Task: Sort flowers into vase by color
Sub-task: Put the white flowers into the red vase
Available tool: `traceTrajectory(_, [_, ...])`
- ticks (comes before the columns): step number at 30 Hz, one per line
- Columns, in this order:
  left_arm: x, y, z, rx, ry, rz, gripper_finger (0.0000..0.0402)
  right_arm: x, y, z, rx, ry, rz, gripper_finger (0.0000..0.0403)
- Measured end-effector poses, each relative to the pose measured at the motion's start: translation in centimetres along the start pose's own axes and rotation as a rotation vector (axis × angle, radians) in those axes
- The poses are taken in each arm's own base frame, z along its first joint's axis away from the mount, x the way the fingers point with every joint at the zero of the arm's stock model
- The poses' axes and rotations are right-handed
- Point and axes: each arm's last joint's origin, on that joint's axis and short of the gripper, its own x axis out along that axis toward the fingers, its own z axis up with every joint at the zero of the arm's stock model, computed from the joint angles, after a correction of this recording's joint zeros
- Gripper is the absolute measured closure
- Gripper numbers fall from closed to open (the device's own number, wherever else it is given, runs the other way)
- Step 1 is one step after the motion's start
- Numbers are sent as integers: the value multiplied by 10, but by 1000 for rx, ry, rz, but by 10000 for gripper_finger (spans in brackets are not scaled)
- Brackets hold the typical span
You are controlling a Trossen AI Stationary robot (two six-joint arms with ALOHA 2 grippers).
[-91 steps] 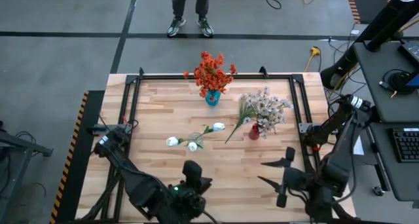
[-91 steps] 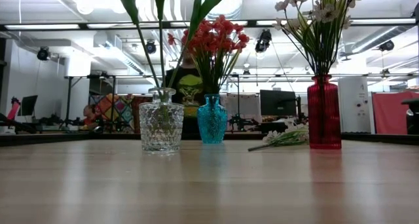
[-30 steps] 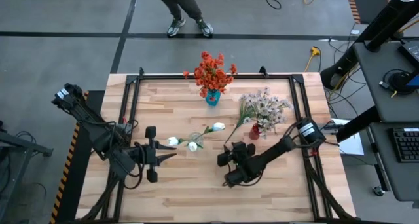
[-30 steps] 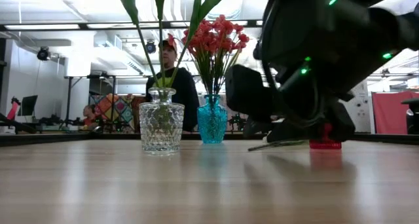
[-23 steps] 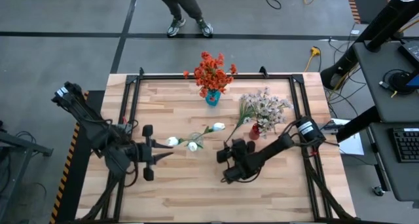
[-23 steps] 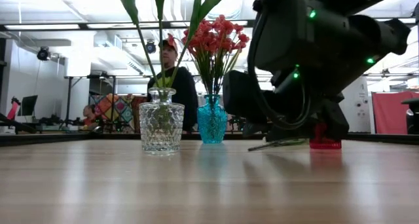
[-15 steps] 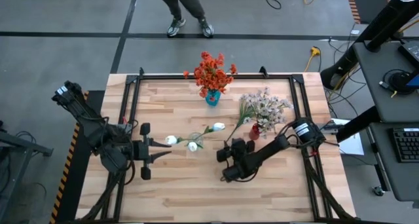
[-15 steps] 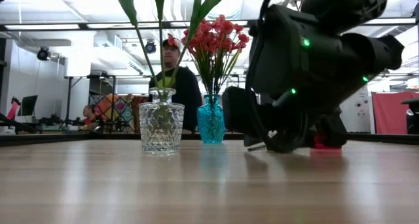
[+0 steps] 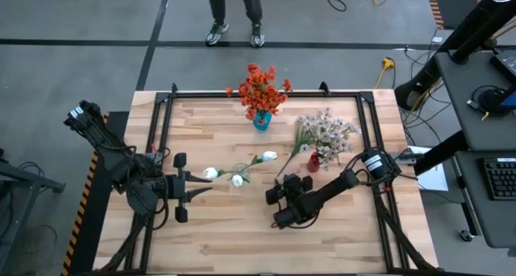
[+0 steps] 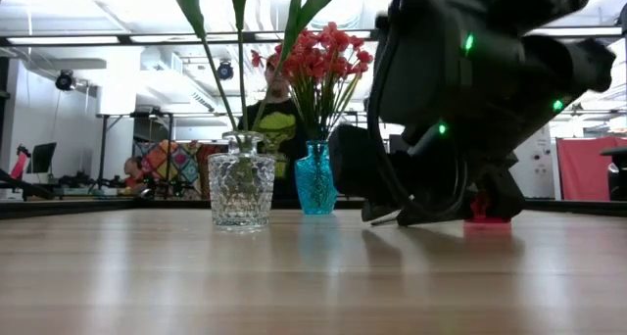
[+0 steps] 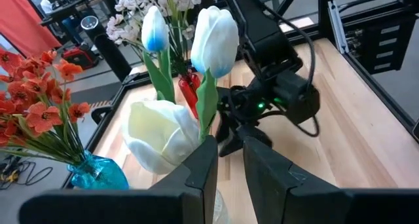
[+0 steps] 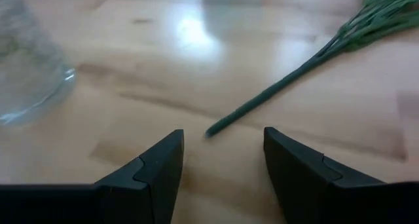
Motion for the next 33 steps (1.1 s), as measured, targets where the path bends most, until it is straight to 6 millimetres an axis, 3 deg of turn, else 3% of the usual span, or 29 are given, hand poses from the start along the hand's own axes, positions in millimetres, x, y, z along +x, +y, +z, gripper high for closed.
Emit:
traceTrajectory(10, [0, 0, 0, -3, -3, 0, 343, -25, 25, 1, -21, 100, 84, 202])
traceTrajectory(15, [0, 0, 1, -9, -3, 0, 343, -31, 26, 7, -28, -19, 76, 202])
traceTrajectory(24, [0, 0, -2, -42, 16, 1, 343, -14, 10, 25, 25, -60, -93, 202])
traceTrajectory(33, [0, 1, -6, -30, 45, 8, 343, 0, 7, 29, 14, -125, -114, 202])
